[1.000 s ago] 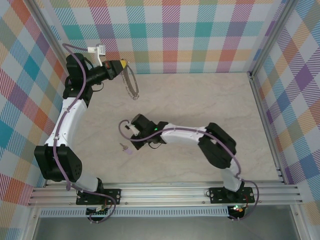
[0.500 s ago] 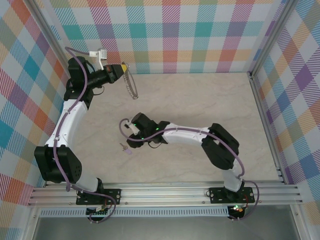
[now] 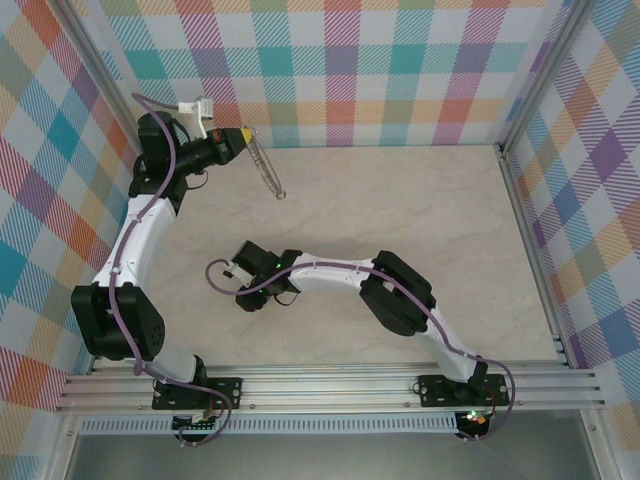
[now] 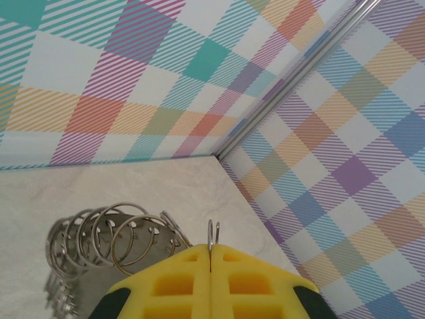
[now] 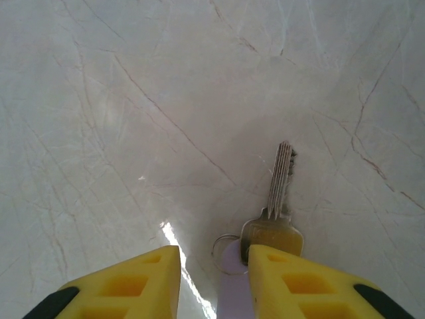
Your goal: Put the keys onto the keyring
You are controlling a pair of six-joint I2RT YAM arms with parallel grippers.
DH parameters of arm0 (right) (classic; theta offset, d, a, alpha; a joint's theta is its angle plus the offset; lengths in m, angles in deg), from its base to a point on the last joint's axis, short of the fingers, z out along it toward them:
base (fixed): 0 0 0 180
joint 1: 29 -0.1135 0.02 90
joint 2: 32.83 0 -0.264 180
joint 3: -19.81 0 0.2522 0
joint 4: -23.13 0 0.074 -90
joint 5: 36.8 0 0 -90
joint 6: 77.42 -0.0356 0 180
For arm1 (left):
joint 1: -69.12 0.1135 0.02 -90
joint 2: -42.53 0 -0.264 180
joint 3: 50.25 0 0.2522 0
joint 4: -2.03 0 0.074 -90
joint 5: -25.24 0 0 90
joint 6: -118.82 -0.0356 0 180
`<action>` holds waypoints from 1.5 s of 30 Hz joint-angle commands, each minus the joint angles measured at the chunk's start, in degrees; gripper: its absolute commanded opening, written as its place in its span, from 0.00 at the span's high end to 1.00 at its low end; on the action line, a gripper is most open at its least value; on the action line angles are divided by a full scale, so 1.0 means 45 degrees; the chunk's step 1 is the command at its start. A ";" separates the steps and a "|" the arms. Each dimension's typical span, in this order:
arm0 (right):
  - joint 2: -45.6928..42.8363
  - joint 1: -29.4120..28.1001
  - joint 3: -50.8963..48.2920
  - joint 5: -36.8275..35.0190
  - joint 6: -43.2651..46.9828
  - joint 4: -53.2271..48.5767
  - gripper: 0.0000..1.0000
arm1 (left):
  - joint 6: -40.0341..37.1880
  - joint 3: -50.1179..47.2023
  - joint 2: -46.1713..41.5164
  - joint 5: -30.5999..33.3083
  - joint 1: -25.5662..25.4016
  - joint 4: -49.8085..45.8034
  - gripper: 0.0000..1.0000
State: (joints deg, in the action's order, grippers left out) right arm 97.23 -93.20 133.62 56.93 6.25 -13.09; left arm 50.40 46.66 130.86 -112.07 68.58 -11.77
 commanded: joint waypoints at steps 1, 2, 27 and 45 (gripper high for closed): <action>0.0316 -0.0001 0.0606 0.0114 0.0318 -0.0544 0.69 | -0.0080 0.0584 0.0009 -0.0100 0.0243 0.0466 1.00; 0.0382 -0.0006 0.0688 0.0124 0.0312 -0.0608 0.69 | -0.0079 0.0598 0.0008 -0.0093 0.0245 0.0457 1.00; 0.1188 0.0048 0.0999 -0.0476 0.0156 -0.0822 0.90 | 0.0197 0.0583 -0.0098 -0.0244 0.0275 0.0825 1.00; -0.3346 0.2502 -0.5745 -0.1045 -0.2262 0.1742 1.00 | 0.0783 0.0291 -0.0276 -0.0701 0.0054 0.1648 1.00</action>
State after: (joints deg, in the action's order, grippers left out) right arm 85.52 -83.65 112.37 52.99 -0.22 -6.62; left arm 53.18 47.01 130.99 -113.53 68.80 -8.27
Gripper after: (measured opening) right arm 0.050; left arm 0.049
